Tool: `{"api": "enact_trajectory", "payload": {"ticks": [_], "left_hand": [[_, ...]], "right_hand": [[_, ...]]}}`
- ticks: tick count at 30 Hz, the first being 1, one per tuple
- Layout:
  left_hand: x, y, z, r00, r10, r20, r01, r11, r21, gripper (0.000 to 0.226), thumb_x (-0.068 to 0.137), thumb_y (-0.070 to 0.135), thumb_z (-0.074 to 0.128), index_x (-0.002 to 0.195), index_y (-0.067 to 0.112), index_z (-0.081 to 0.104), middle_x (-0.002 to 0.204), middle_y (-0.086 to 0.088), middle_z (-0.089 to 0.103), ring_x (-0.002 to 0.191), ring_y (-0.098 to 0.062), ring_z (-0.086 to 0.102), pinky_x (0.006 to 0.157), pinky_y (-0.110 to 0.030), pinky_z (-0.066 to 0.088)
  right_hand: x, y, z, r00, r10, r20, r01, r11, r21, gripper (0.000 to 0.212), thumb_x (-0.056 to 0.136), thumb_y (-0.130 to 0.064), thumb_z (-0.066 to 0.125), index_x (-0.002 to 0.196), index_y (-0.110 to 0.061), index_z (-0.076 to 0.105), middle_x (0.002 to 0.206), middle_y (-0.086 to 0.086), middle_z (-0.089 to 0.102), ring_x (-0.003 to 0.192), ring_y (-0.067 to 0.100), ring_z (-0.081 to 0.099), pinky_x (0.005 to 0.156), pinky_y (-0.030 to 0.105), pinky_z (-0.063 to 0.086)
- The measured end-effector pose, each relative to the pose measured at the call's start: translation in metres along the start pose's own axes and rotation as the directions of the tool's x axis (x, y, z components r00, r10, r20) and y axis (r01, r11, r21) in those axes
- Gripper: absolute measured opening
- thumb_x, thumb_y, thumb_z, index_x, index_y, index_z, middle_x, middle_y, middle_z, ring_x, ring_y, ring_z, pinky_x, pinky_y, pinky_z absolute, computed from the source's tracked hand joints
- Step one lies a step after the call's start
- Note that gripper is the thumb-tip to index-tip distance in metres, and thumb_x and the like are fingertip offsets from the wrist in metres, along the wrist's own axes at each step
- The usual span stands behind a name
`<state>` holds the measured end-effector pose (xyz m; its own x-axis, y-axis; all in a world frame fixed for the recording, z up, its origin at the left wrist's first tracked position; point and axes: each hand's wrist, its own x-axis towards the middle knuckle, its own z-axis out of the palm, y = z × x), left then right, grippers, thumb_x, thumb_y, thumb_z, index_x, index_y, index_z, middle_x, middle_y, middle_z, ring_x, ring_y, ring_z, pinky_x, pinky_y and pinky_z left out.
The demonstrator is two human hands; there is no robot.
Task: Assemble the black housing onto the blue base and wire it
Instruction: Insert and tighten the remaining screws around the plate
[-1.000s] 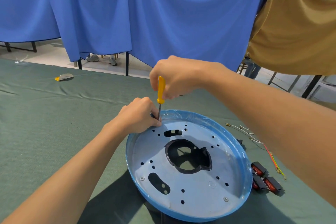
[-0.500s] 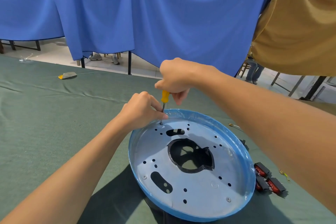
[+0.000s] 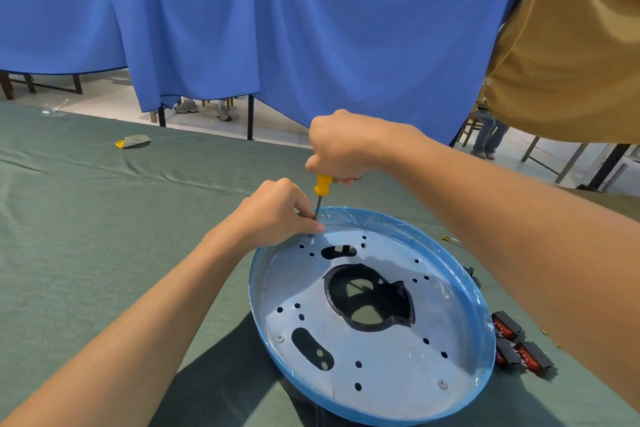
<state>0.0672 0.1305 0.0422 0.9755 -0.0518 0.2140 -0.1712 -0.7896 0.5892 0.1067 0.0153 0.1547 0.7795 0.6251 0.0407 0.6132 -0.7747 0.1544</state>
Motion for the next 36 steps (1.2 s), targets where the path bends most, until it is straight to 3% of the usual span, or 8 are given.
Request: {"api": "enact_trajectory", "payload": {"ticks": [8, 11, 14, 21, 24, 27, 33, 36], "left_hand": [[0.003, -0.002, -0.001, 1.000, -0.011, -0.003, 0.011, 1.000, -0.027, 0.018, 0.078, 0.031, 0.082, 0.065, 0.022, 0.074, 0.086, 0.003, 0.070, 0.091, -0.022, 0.061, 0.089, -0.048, 0.050], [0.002, -0.003, -0.002, 0.998, 0.051, 0.031, -0.049, 0.997, -0.053, 0.011, 0.081, 0.024, 0.079, 0.074, 0.015, 0.079, 0.085, 0.003, 0.070, 0.085, -0.016, 0.062, 0.085, -0.038, 0.050], [0.000, -0.003, -0.002, 0.997, 0.060, 0.057, -0.058, 0.998, -0.035, 0.014, 0.086, 0.024, 0.075, 0.075, 0.017, 0.078, 0.089, 0.004, 0.071, 0.088, -0.018, 0.062, 0.085, -0.039, 0.051], [0.000, 0.004, 0.001, 0.994, 0.015, -0.112, -0.024, 0.997, -0.076, 0.020, 0.074, 0.032, 0.084, 0.068, 0.014, 0.077, 0.080, 0.019, 0.064, 0.088, -0.017, 0.060, 0.086, -0.047, 0.051], [0.002, -0.001, 0.000, 0.998, 0.054, -0.045, -0.058, 0.994, -0.092, 0.019, 0.079, 0.025, 0.081, 0.071, 0.008, 0.078, 0.082, 0.000, 0.070, 0.086, -0.016, 0.058, 0.084, -0.036, 0.049], [0.001, -0.006, -0.003, 0.997, 0.075, -0.002, -0.074, 0.992, -0.101, 0.016, 0.084, 0.023, 0.077, 0.077, 0.009, 0.080, 0.085, -0.006, 0.074, 0.088, -0.017, 0.061, 0.076, -0.021, 0.044], [-0.002, -0.002, -0.001, 0.997, 0.055, -0.060, -0.061, 0.992, -0.113, 0.016, 0.077, 0.030, 0.082, 0.070, 0.016, 0.079, 0.086, 0.002, 0.071, 0.092, -0.021, 0.064, 0.085, -0.044, 0.051], [-0.001, 0.000, 0.002, 0.996, 0.048, -0.073, -0.054, 0.995, -0.081, 0.022, 0.079, 0.028, 0.081, 0.073, 0.008, 0.078, 0.091, -0.013, 0.069, 0.083, -0.025, 0.058, 0.087, -0.047, 0.051]], "right_hand": [[-0.006, 0.003, -0.011, 0.993, -0.086, 0.084, 0.080, 0.994, 0.075, 0.030, 0.087, -0.041, 0.066, 0.078, -0.012, 0.066, 0.061, 0.001, 0.068, 0.047, 0.011, 0.066, 0.049, 0.021, 0.047], [-0.007, 0.000, -0.013, 0.982, -0.183, 0.043, 0.180, 0.982, 0.062, 0.010, 0.084, -0.025, 0.072, 0.078, -0.020, 0.066, 0.067, 0.003, 0.066, 0.060, 0.015, 0.070, 0.056, 0.026, 0.053], [-0.004, -0.005, -0.009, 0.988, -0.151, -0.014, 0.151, 0.989, 0.004, 0.026, 0.090, -0.020, 0.065, 0.068, -0.017, 0.051, 0.066, 0.002, 0.052, 0.061, 0.026, 0.070, 0.057, 0.034, 0.056], [-0.002, -0.009, 0.001, 0.997, -0.049, -0.051, 0.044, 0.994, -0.097, 0.028, 0.094, -0.012, 0.049, 0.067, -0.012, 0.040, 0.062, 0.006, 0.047, 0.017, 0.007, 0.041, 0.042, 0.021, 0.035], [-0.002, -0.008, -0.004, 0.995, -0.092, -0.027, 0.092, 0.996, -0.012, 0.034, 0.091, -0.033, 0.061, 0.066, -0.013, 0.050, 0.058, 0.004, 0.053, 0.036, 0.015, 0.059, 0.051, 0.027, 0.048], [-0.003, -0.011, -0.008, 0.985, -0.170, 0.038, 0.170, 0.985, 0.014, 0.013, 0.086, -0.026, 0.070, 0.081, -0.015, 0.065, 0.061, 0.002, 0.060, 0.063, 0.021, 0.070, 0.054, 0.027, 0.051], [0.003, -0.007, 0.007, 0.991, -0.061, -0.121, 0.062, 0.998, 0.010, 0.033, 0.091, -0.017, 0.055, 0.062, -0.013, 0.040, 0.065, 0.005, 0.045, 0.051, 0.023, 0.053, 0.049, 0.028, 0.039], [0.003, -0.003, 0.009, 0.994, -0.009, -0.113, 0.013, 0.999, 0.039, 0.032, 0.092, -0.023, 0.054, 0.062, -0.014, 0.045, 0.061, 0.004, 0.050, 0.041, 0.016, 0.053, 0.049, 0.025, 0.039]]}}
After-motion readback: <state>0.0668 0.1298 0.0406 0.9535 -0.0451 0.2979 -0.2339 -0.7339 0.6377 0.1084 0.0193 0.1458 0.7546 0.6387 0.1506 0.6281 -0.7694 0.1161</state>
